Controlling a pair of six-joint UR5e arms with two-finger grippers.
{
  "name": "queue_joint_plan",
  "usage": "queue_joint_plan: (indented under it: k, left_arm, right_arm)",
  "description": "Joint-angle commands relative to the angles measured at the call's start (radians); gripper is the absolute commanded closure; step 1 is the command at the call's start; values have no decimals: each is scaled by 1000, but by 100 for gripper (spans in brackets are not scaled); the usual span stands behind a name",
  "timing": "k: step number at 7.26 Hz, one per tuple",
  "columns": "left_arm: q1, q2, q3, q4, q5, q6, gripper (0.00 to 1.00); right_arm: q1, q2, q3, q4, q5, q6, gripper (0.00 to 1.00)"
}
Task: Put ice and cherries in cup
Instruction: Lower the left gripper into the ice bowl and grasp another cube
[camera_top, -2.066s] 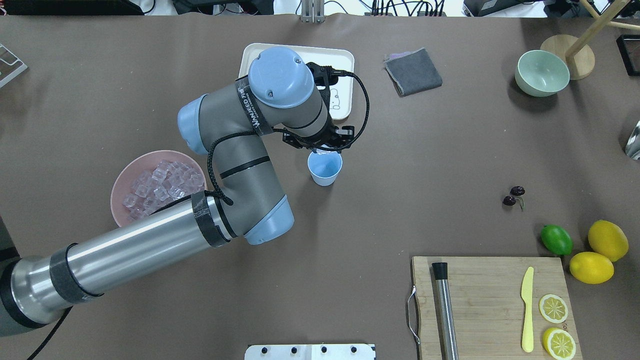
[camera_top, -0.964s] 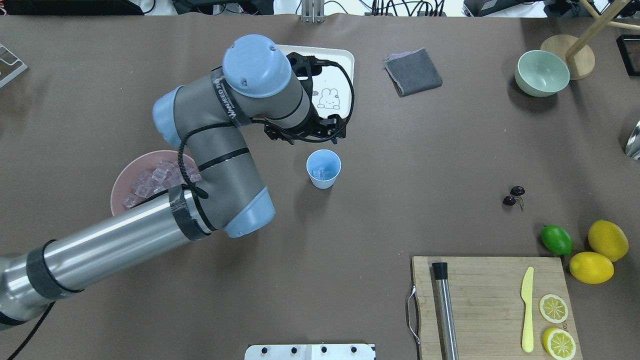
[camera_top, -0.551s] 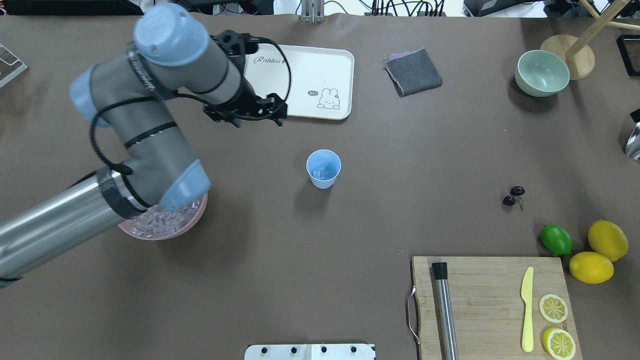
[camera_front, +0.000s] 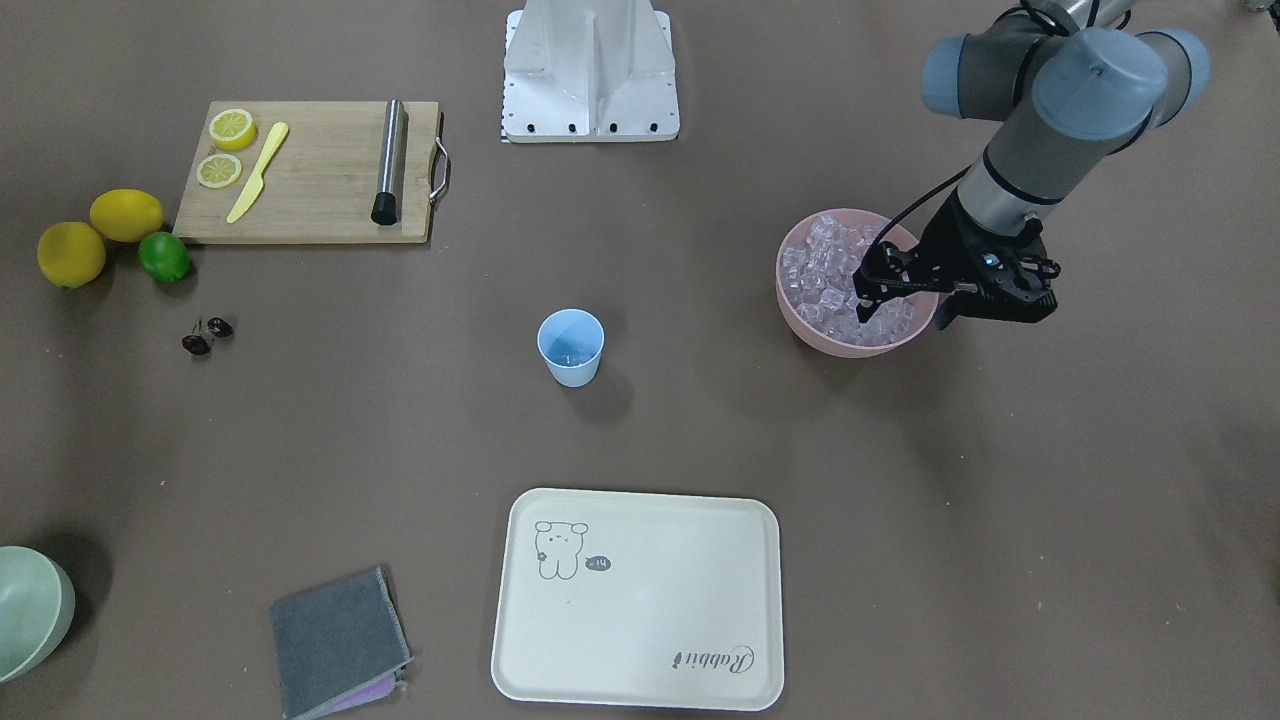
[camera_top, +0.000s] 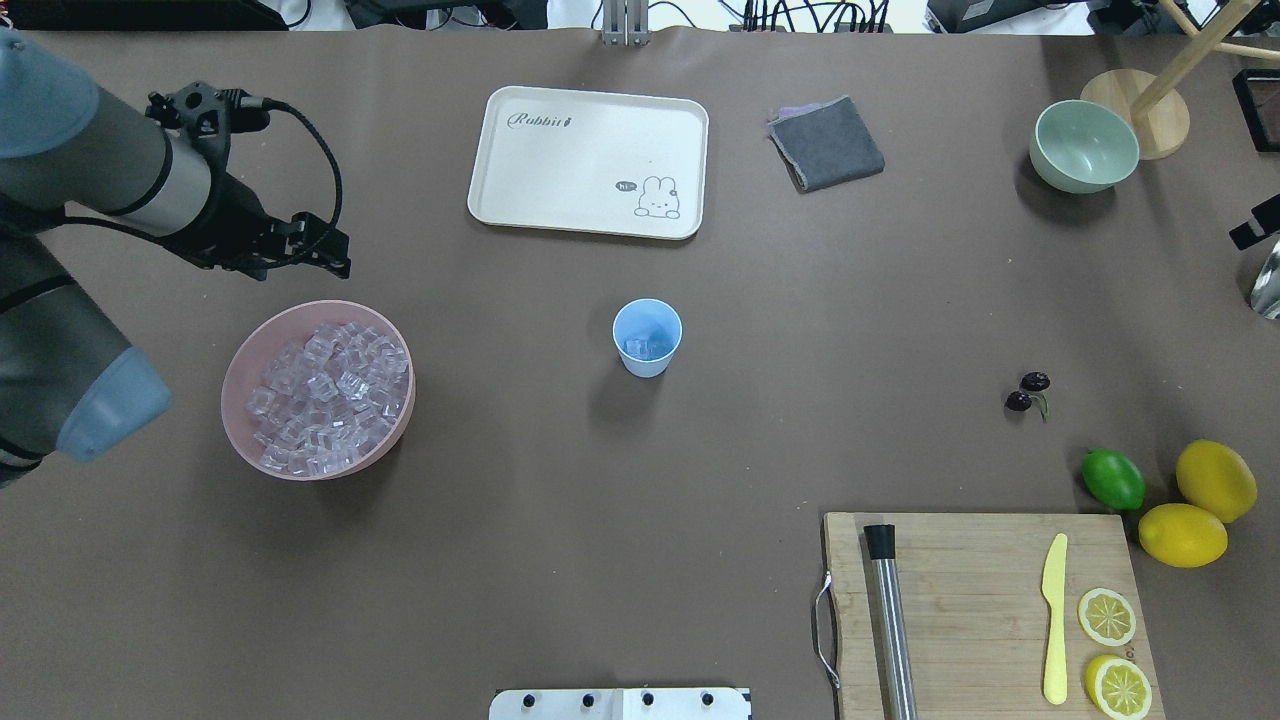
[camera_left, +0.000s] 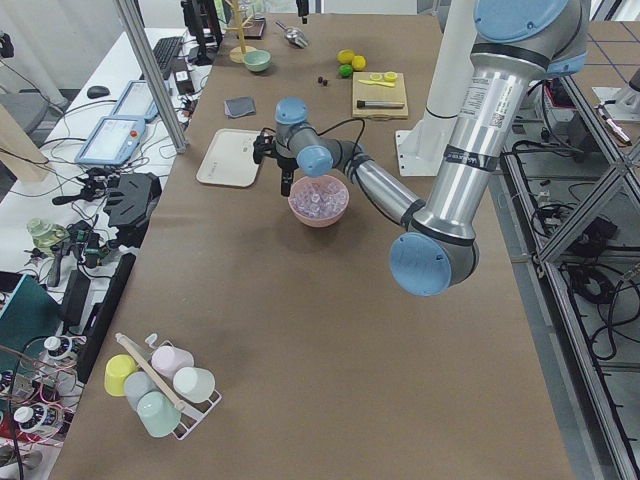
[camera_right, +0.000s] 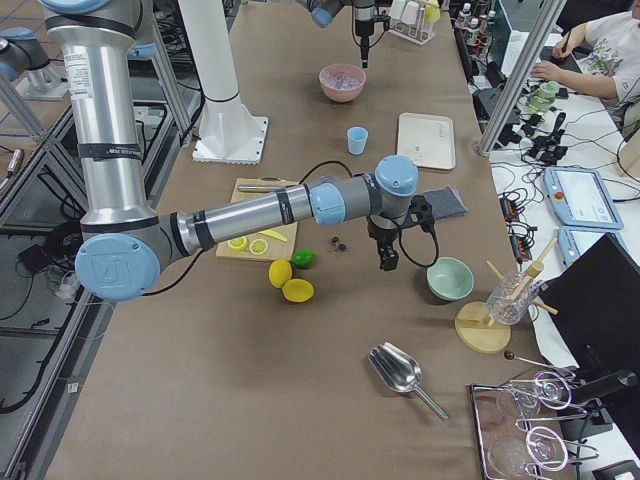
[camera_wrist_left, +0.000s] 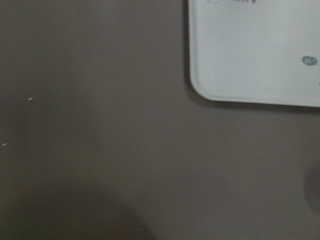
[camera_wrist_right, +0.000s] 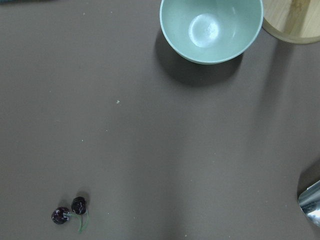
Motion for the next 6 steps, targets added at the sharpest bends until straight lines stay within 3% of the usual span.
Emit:
queue_joint_plan:
  k: [1, 3, 4, 6]
  left_arm:
    - [60, 12, 0, -21, 32, -35, 3]
    - [88, 15, -17, -19, 35, -46, 12]
    - [117, 15, -17, -18, 81, -50, 18]
    - [149, 13, -15, -18, 110, -70, 21]
  right_arm:
    - [-2, 0, -7, 0, -1, 7, 0]
    - [-4, 1, -9, 0, -6, 7, 0]
    - [-4, 0, -7, 0, -4, 7, 0]
    - [-4, -7, -7, 0, -4, 7, 0]
